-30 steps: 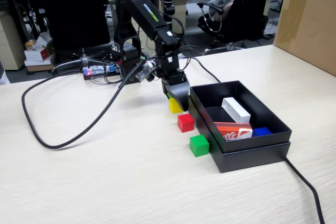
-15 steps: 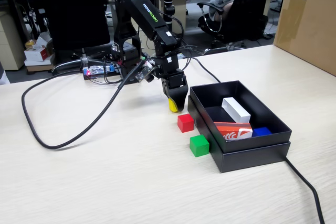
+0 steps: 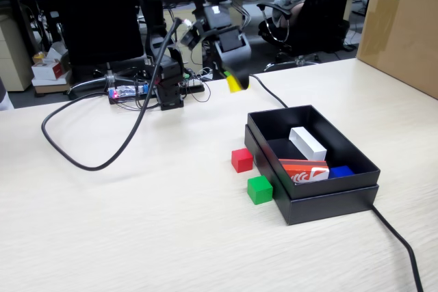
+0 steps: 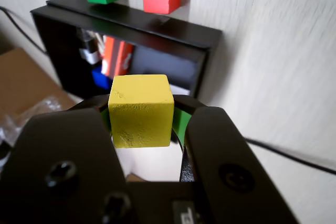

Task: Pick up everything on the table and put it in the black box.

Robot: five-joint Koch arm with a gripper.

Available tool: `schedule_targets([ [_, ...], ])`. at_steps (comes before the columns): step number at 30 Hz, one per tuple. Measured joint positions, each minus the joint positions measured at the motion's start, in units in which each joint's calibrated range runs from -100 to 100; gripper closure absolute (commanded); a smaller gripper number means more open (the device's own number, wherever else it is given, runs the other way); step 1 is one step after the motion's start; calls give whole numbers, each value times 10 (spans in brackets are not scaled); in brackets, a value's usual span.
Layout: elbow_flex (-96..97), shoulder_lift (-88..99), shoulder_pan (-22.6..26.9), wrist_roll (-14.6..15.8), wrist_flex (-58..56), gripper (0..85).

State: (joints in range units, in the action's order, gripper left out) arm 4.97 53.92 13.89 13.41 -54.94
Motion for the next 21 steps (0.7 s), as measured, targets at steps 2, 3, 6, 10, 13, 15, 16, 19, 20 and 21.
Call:
schedule_targets([
  [2, -67, -74, 3, 7, 0, 830],
  [3, -75, -100, 5, 10, -2, 830],
  [6, -127, -263, 17, 18, -1, 827],
  [10, -206, -401, 22, 17, 2, 826],
  [13, -205, -447, 27, 12, 1, 825],
  [15, -206, -463, 28, 2, 2, 823],
  [16, -196, -469, 28, -5, 2, 790],
  [19, -167, -476, 29, -27, 12, 706],
  [20, -157, -479, 29, -35, 22, 708],
  [21, -149, -480, 29, -43, 34, 706],
])
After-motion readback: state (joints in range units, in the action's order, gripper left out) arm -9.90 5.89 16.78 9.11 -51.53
